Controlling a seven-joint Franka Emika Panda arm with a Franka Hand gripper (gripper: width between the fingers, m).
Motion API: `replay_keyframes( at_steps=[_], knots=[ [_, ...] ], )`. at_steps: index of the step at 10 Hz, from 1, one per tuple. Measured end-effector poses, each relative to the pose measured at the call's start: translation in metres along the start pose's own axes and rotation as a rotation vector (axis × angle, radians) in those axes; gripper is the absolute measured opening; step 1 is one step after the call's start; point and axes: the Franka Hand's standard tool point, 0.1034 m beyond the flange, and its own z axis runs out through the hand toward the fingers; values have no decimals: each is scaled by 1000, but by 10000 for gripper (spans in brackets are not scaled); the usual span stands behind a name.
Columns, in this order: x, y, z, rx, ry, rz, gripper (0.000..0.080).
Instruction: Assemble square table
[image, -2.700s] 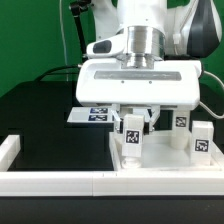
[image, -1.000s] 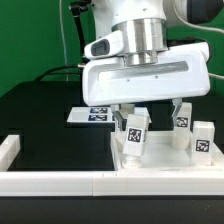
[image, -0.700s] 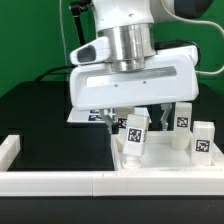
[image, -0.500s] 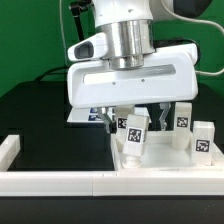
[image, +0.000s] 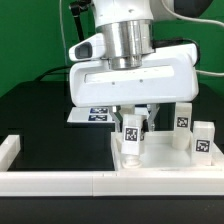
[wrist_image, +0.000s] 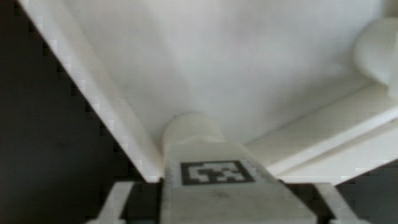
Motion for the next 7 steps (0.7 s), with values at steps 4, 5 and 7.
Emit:
replay_keyframes(
  at_steps=[4, 5, 7],
  knots=[
    [-1, -1, 1, 1, -7, 266, 291],
    [4, -2, 1, -7, -65, 365, 291],
    [17, 0, 2, 7, -145, 611, 291]
  ],
)
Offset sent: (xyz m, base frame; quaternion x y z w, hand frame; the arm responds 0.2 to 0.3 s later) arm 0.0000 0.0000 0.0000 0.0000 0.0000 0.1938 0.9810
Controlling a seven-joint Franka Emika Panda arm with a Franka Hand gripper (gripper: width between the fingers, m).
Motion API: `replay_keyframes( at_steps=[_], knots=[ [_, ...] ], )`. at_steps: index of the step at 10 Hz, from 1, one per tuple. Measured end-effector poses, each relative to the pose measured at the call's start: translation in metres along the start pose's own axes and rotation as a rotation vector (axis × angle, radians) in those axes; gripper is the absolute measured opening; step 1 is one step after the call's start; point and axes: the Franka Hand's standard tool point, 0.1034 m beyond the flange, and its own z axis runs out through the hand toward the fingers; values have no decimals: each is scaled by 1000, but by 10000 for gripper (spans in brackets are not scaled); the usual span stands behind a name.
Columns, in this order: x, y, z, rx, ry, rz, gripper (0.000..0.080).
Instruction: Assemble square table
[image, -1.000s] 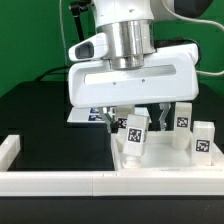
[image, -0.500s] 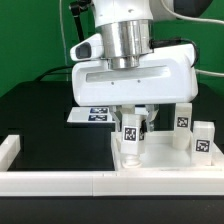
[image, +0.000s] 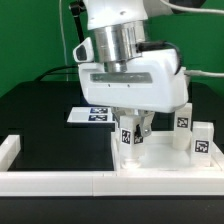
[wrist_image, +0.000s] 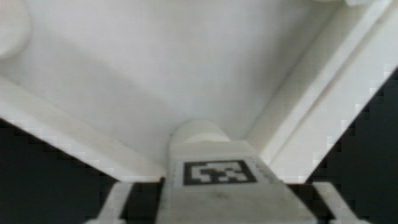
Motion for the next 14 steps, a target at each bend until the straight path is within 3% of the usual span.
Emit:
replay_keyframes(
  at_steps=[2, 5, 6, 7, 8, 9, 10, 12, 14],
  knots=[
    [5, 0, -1, 26, -29, 203, 291],
    [-4, -4, 3, 21, -16, 335, 291],
    [-4, -3, 3, 20, -16, 332, 368],
    [-3, -3, 3, 21, -12, 285, 368],
    [-1, -5, 5, 36, 21, 148, 551],
    [0, -6, 5, 26, 52, 13, 622],
    [-1, -6, 4, 10, 66, -84, 622],
    [2, -4, 5, 4, 67, -203, 645],
    [-1, 1, 4, -47, 104, -510, 649]
  ],
)
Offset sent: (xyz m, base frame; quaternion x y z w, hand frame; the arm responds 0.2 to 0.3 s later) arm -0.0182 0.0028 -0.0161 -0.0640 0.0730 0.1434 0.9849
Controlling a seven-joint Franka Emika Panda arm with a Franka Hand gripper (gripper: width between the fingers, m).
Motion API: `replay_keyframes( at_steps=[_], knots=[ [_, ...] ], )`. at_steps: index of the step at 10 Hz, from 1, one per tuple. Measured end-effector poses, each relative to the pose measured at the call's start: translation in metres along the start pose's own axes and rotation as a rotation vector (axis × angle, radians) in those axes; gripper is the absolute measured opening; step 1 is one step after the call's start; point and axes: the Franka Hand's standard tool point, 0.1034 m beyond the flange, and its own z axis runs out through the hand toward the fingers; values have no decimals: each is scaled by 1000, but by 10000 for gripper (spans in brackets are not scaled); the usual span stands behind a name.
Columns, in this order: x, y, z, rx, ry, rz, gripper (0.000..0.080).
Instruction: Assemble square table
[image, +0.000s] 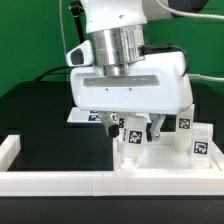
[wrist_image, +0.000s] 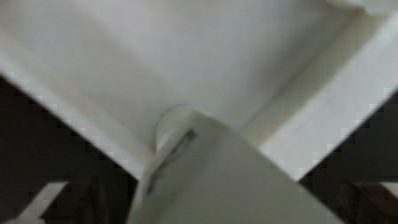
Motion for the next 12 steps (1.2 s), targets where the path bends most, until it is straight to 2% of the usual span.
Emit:
replay_keyframes(
  at_steps=[1, 2, 5, 7, 10, 12],
  knots=[
    [-3, 0, -3, -34, 24, -175, 649],
    [-5, -1, -6, -53, 36, -303, 649],
    [-5, 1, -4, -53, 34, -267, 636],
    [-5, 1, -3, -50, 35, -173, 287],
    [-6, 0, -3, -40, 38, 44, 287],
    [0, 0, -3, -19, 16, 285, 287]
  ],
)
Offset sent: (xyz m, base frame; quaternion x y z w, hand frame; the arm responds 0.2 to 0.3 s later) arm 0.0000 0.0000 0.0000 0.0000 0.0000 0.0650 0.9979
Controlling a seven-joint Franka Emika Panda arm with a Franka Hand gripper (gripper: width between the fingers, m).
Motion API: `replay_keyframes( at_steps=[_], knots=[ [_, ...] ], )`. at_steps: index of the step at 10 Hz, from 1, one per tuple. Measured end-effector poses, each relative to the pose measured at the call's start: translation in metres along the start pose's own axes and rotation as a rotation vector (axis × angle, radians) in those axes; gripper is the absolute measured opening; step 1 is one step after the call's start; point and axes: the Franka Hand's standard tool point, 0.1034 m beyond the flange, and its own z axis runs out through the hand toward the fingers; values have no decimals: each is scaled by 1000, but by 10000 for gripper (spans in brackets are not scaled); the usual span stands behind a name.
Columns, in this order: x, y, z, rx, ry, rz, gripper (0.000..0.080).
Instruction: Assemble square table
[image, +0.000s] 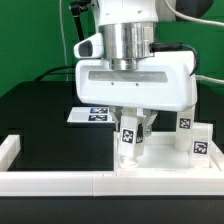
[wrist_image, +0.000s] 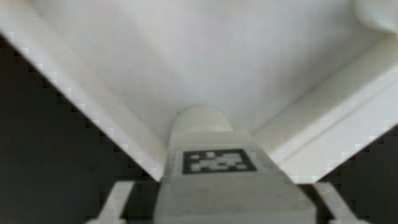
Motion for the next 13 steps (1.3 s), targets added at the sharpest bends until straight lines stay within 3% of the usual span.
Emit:
replay_keyframes(
  at_steps=[2, 4, 6, 7, 8, 10, 13],
  knots=[
    [5, -1, 0, 26, -79, 365, 287],
    [9, 1, 1, 47, -115, 569, 288],
    [7, -3, 1, 42, -103, 681, 290],
    [7, -2, 1, 43, -103, 646, 346],
    [6, -4, 1, 44, -87, 586, 346],
    [-2, -16, 3, 30, 5, 118, 617],
    [-4, -15, 3, 19, 13, -152, 644]
  ],
)
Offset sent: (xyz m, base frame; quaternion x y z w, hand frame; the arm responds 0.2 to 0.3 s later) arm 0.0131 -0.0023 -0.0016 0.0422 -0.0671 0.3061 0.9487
